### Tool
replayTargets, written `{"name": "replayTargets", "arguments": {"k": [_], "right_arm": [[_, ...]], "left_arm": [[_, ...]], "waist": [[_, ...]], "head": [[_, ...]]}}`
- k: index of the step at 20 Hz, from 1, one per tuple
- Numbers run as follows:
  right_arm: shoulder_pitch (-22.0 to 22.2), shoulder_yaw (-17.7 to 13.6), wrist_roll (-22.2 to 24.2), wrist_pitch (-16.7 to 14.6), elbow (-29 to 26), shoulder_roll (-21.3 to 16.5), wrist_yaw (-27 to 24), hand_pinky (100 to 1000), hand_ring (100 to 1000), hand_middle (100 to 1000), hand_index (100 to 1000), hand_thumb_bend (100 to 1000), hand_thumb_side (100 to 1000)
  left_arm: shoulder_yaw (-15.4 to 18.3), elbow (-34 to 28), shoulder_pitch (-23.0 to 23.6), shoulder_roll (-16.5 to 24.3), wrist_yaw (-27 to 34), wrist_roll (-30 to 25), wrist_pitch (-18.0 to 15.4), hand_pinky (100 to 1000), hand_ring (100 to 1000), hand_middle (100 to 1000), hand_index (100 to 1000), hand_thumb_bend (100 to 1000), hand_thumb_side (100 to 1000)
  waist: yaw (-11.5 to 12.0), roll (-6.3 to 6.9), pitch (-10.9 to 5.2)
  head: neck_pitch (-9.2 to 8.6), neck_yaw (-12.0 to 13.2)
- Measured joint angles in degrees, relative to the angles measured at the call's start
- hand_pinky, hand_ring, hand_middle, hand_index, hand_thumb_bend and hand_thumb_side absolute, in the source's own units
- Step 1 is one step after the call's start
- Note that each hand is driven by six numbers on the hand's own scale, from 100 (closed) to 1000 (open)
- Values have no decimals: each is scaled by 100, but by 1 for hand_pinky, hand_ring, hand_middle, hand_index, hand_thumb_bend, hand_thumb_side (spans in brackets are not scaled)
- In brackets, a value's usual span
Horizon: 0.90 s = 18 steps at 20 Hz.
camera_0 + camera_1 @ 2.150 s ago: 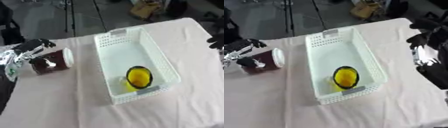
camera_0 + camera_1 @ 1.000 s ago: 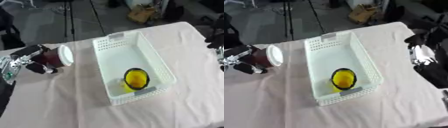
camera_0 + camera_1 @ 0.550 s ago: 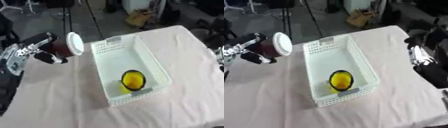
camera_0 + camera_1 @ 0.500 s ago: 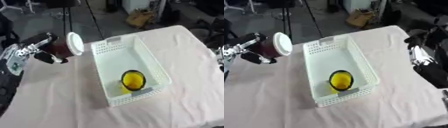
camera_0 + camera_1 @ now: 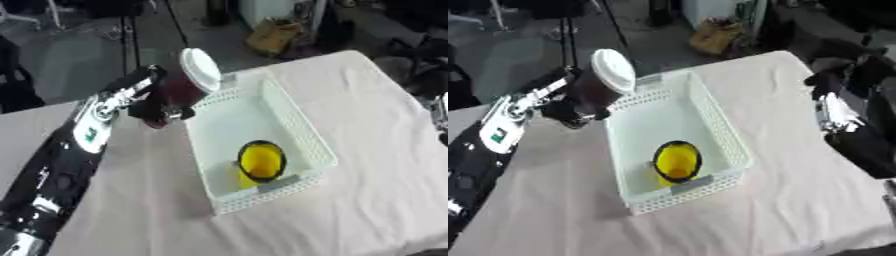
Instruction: Pick up objects on the table and place them in the box.
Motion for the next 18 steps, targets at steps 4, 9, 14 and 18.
{"name": "replayTargets", "arguments": {"k": [4, 9, 14, 18], "right_arm": [[-3, 27, 16, -13, -3, 20, -2, 574, 637, 777, 898, 100, 546], [-7, 29, 27, -10, -5, 20, -3, 574, 636, 776, 898, 100, 544], [-31, 33, 39, -7, -13, 20, -4, 574, 636, 776, 898, 100, 544], [-31, 33, 47, -6, -20, 20, -4, 574, 636, 776, 898, 100, 544]], "left_arm": [[-120, -19, 18, -245, 356, 392, -47, 274, 493, 411, 626, 165, 951], [-343, -10, 104, -365, 791, 599, -330, 458, 697, 688, 812, 392, 965], [-815, 47, 157, -206, 749, 347, -678, 698, 838, 841, 901, 547, 939], [-1061, 147, 160, -46, 437, 12, -833, 819, 914, 911, 935, 798, 950]], "waist": [[-27, 2, 0], [-35, 2, 1], [-70, 10, 1], [-52, 10, 1]], "head": [[-5, 4], [-26, 4], [-45, 20], [-46, 15]]}}
